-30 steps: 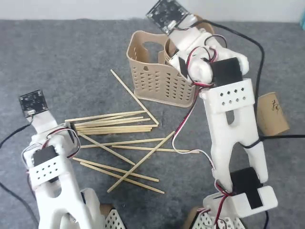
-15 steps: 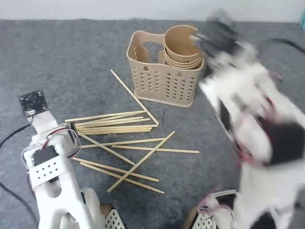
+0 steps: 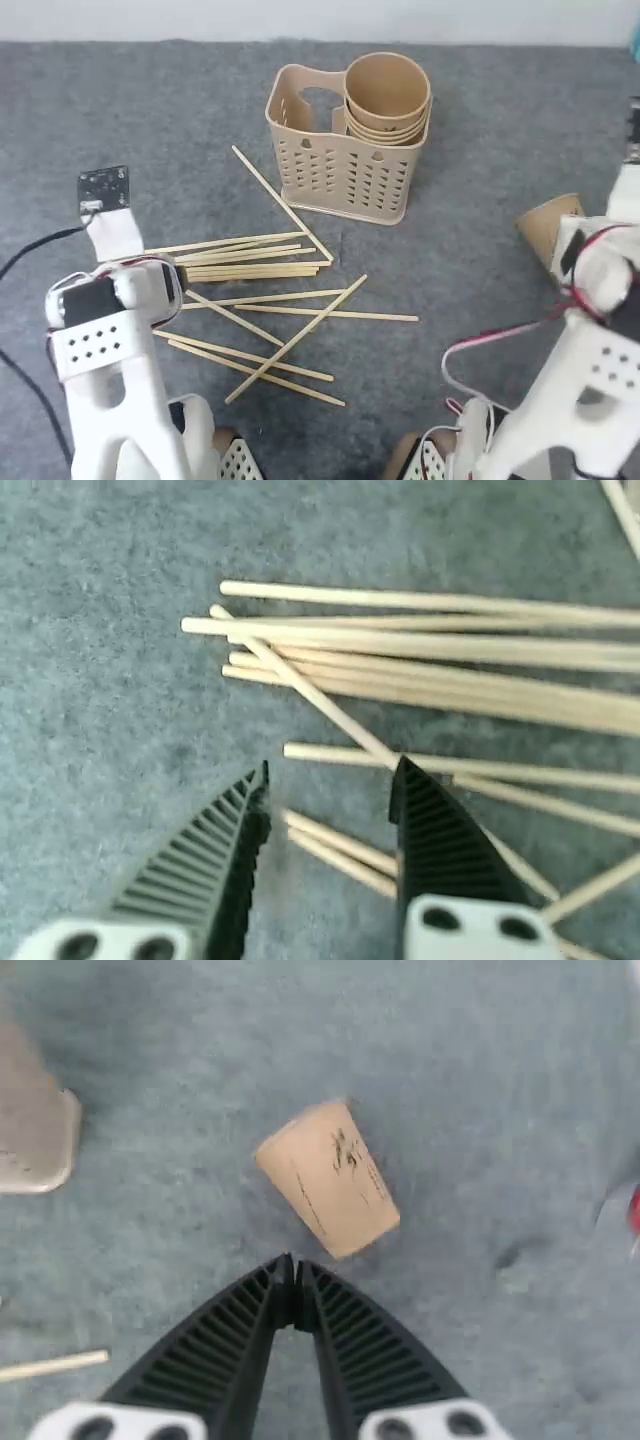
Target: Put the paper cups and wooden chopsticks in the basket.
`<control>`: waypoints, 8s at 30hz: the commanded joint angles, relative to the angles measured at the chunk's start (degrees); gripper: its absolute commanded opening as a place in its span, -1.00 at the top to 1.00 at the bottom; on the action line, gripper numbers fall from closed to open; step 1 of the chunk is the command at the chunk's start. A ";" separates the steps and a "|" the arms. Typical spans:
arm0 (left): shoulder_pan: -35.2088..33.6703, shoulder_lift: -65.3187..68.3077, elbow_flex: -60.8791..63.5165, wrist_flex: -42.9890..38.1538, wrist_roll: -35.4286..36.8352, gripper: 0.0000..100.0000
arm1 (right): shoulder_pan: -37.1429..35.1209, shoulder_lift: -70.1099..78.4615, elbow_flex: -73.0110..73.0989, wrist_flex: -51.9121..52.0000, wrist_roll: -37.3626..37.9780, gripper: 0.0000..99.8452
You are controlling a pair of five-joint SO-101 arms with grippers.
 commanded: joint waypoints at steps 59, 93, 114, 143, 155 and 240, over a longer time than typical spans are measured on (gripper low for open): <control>14.51 -0.79 7.34 -14.95 10.55 0.98 | -9.71 61.05 -6.68 -29.67 -4.48 0.98; 45.89 -0.79 -0.22 -8.97 11.60 0.71 | 13.49 26.07 20.92 -21.05 4.40 0.98; 56.26 -0.62 12.00 -34.73 28.04 0.70 | -7.08 25.36 31.91 -26.33 2.99 0.98; 54.95 29.54 -4.35 -40.09 33.23 0.86 | -21.32 -1.98 52.04 -33.45 -4.48 0.98; 63.03 29.63 -10.15 -40.09 33.23 0.80 | -13.58 0.31 51.96 -35.56 -5.89 0.98; 65.23 41.58 -22.37 -40.18 32.88 0.98 | -3.65 15.16 46.07 -44.62 -9.76 0.98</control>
